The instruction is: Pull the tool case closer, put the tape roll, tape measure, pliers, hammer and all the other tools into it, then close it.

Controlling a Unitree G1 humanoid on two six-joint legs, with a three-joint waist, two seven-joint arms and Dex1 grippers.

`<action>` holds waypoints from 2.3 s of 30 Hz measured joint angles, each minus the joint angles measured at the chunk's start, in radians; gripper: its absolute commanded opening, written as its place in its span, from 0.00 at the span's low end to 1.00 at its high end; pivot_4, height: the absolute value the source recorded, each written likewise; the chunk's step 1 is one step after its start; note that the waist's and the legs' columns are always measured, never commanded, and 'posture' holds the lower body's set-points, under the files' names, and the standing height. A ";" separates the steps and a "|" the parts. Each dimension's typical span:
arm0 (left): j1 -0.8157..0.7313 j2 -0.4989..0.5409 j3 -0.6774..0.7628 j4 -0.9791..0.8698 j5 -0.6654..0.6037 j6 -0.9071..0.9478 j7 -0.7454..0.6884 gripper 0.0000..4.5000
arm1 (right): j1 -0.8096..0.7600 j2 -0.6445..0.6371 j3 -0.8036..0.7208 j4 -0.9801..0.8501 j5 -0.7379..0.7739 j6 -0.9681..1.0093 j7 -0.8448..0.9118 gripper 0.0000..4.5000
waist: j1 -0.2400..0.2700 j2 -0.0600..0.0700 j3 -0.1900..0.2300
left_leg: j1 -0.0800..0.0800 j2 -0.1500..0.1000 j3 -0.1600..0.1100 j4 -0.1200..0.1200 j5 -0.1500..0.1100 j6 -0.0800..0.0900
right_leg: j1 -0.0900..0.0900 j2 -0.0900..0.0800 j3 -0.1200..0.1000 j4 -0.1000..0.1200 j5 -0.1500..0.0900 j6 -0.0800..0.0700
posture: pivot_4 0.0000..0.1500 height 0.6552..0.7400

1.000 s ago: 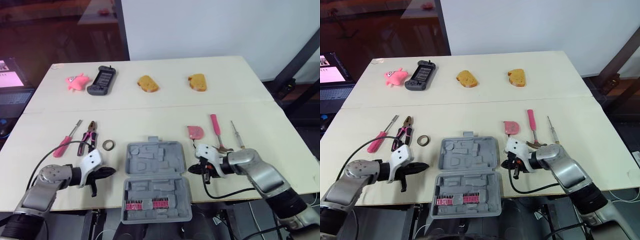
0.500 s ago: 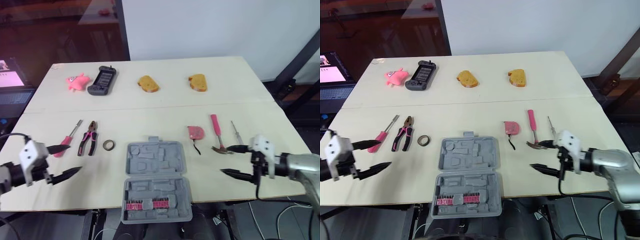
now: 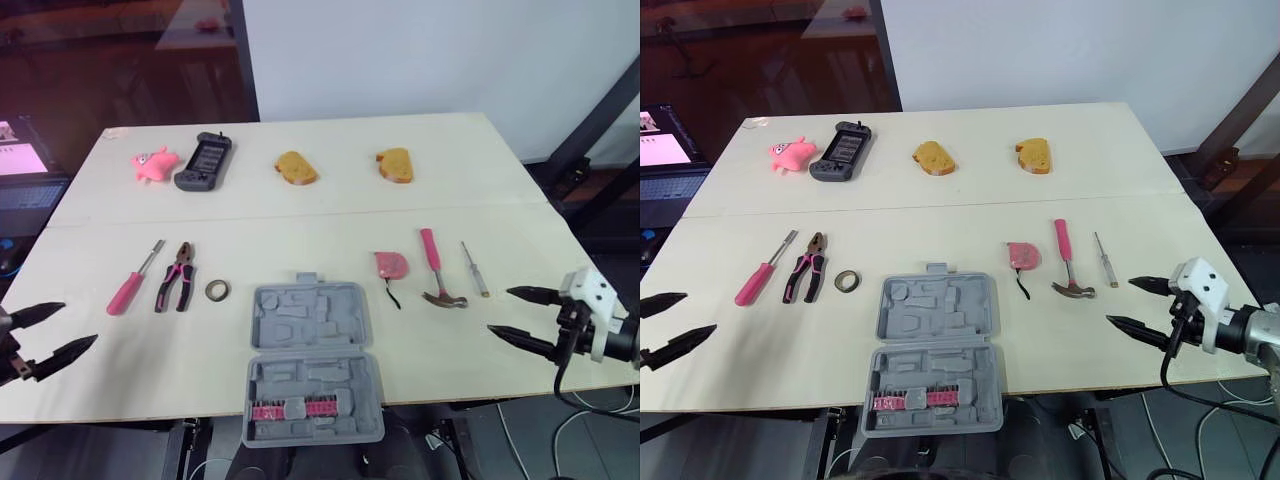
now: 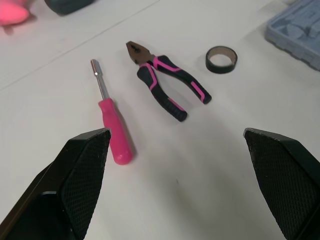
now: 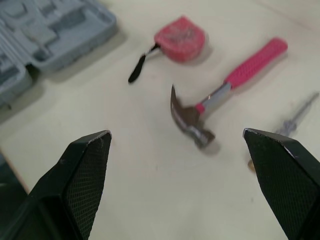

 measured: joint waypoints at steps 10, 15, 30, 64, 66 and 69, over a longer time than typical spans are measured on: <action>0.189 -0.098 0.041 -0.280 -0.024 0.105 0.092 0.99 | -0.330 -0.127 0.178 -0.349 0.274 0.376 0.025 0.99 | 0.001 -0.001 0.000 | -0.002 0.001 0.001 -0.001 0.000 0.000 | -0.002 -0.002 0.000 -0.002 -0.002 -0.002 | 1.00 1.00; 0.251 -0.131 0.018 -0.464 -0.031 0.243 0.178 0.99 | -0.580 -0.140 0.308 -0.417 0.350 0.470 0.048 0.99 | 0.009 -0.002 0.001 | -0.003 0.001 0.001 0.000 -0.001 0.000 | -0.002 -0.003 -0.001 -0.002 -0.002 -0.003 | 1.00 1.00; -0.362 0.066 -0.520 -0.446 0.111 0.469 0.173 0.99 | -0.690 -0.101 0.433 -0.435 0.352 0.536 0.002 0.99 | 0.016 -0.002 0.001 | -0.002 0.000 0.003 -0.001 0.000 0.000 | -0.005 0.001 0.000 0.001 0.001 0.002 | 1.00 1.00; -1.049 -0.206 -1.031 0.504 0.670 -0.024 -0.084 0.49 | -0.590 -0.100 0.405 -0.530 0.328 0.568 -0.153 1.00 | 0.015 -0.004 0.002 | -0.004 -0.002 0.006 0.002 0.000 0.001 | -0.005 0.002 -0.001 0.003 0.002 0.003 | 1.00 1.00; -1.058 -0.216 -1.030 0.512 0.676 -0.025 -0.078 0.30 | -0.590 -0.101 0.405 -0.530 0.323 0.564 -0.153 1.00 | 0.016 -0.004 0.002 | -0.004 -0.002 0.006 0.002 0.000 0.001 | -0.005 0.002 -0.001 0.004 0.002 0.003 | 1.00 1.00; -1.062 -0.220 -1.030 0.518 0.679 -0.026 -0.079 0.02 | -0.590 -0.102 0.405 -0.530 0.323 0.564 -0.154 1.00 | 0.015 -0.005 0.002 | -0.004 -0.001 0.006 0.002 0.000 0.001 | -0.005 0.002 -0.001 0.004 0.002 0.003 | 1.00 1.00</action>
